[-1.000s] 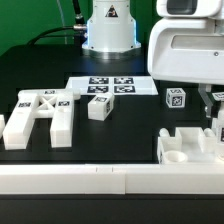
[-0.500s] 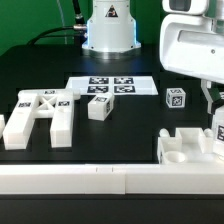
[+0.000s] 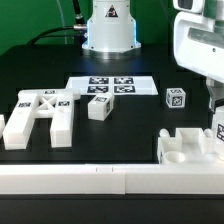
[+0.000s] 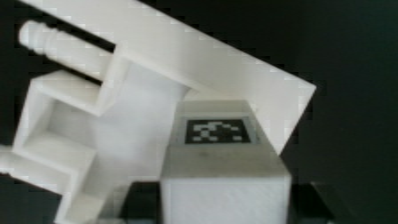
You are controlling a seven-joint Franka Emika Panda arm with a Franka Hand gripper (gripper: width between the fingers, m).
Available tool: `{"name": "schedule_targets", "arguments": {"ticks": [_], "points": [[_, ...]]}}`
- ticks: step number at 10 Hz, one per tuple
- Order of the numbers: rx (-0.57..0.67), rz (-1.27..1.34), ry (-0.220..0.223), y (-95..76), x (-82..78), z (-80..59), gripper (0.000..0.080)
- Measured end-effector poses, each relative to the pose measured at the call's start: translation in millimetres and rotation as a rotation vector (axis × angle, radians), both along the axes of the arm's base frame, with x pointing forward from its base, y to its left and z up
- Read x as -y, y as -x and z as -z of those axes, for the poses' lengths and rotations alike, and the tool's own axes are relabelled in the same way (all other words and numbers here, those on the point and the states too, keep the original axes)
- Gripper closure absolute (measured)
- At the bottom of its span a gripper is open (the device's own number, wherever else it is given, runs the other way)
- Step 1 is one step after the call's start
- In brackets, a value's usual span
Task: Assemble chair
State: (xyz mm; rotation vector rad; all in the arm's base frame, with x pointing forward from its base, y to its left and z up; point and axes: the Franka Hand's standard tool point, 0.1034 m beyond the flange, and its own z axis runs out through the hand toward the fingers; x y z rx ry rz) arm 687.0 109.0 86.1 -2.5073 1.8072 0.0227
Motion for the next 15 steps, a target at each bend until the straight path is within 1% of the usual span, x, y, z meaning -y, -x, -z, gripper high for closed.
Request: {"name": "schedule_targets", "arguments": {"ticks": [2, 3, 4, 5, 6, 7, 12, 14, 15], "points": [[-0.003, 0.066, -0.001, 0.1, -0.3, 0.1, 0.0509], [-0.002, 0.025, -0.001, 0.2, -0.6, 0.3, 0.0449], [-0.002, 0.024, -0.001, 0.4, -1.4, 0.4, 0.0268], [0.0, -0.011, 0.0, 0.5, -1.9, 0.4, 0.0268], [0.003, -0.108, 0.005, 0.9, -3.0, 0.5, 0.0171], [0.008, -0.204, 0.006, 0.9, -2.6, 0.7, 0.0156], [0.028, -0.598, 0.013, 0.5, -1.7, 0.0, 0.015], [0.033, -0.782, 0.029, 1.2, -6.4, -0.1, 0.015], [0.036, -0.829, 0.03, 1.4, -9.0, 0.0, 0.015]]}}
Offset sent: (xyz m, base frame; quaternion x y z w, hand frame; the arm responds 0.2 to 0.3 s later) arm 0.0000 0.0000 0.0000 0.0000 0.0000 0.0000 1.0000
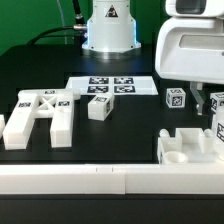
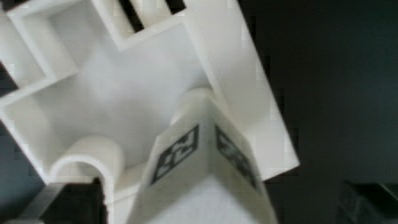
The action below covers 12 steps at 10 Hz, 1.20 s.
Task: Assemble chair
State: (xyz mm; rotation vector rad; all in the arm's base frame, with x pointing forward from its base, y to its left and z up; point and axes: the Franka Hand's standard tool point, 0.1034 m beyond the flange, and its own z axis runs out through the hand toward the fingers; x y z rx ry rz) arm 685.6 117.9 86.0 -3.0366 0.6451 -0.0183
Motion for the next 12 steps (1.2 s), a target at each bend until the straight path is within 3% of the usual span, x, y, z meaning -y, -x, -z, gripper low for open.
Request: {"name": "schedule_targets", "arguments": {"ticks": [8, 9, 10, 11, 12], "points": [[0.027, -0.588, 0.028, -2.7, 7.5, 0.3, 0.015], [0.026, -0.581, 0.026, -2.6, 7.4, 0.5, 0.0286], [0.026, -0.581, 0.026, -2.6, 7.5, 0.7, 0.0286], [0.026, -0.581, 0.026, -2.6, 7.6, 0.8, 0.0427], [0.026, -0.581, 0.026, -2.6, 7.6, 0.8, 0.0511]]}}
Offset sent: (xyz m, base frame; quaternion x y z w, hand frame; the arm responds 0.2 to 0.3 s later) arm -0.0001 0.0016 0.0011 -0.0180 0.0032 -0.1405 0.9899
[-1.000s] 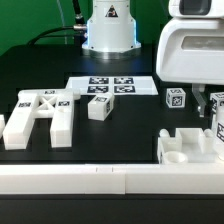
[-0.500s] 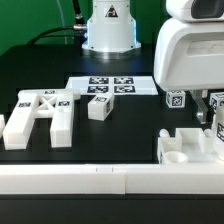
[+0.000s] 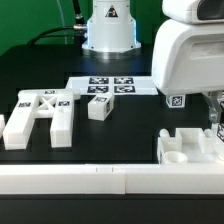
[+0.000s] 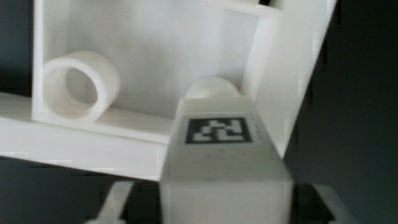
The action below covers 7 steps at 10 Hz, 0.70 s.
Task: Assemble chair
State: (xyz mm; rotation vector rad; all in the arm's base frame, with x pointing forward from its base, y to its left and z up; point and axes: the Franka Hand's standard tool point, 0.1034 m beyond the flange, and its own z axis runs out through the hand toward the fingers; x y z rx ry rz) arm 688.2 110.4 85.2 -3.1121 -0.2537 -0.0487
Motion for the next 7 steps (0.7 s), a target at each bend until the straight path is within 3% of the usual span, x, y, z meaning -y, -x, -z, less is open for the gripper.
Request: {"name": "schedule_targets", "arguments": {"ticks": [3, 7], "points": [[0.0, 0.025, -0.001, 0.0, 0.0, 0.0, 0.051], [-0.012, 0.439, -0.02, 0.0, 0.9, 0.2, 0.0509]]}}
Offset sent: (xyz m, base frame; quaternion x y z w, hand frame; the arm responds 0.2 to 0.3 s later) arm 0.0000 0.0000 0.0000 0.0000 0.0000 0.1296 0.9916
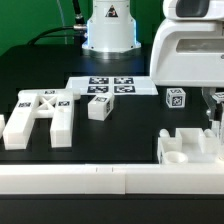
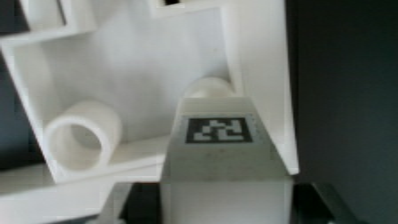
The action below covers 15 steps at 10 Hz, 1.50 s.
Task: Assemble chair
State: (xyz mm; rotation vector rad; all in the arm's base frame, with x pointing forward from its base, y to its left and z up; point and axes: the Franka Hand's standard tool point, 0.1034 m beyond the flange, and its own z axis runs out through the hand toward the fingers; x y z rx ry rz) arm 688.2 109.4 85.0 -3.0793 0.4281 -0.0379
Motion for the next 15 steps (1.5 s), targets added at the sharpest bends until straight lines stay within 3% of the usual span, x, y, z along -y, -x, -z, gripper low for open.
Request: {"name": "schedule_targets", "arguments": {"ticks": [10, 14, 15], "points": [[-0.032, 0.858, -0.032, 1.2, -1.2, 1.7, 0.0508], [-0.037, 0.988, -0.036, 1.5, -1.9, 2.3, 0.0497], [-0.036, 0.951, -0.034, 1.5, -1.5, 2.6, 0.0322]]}}
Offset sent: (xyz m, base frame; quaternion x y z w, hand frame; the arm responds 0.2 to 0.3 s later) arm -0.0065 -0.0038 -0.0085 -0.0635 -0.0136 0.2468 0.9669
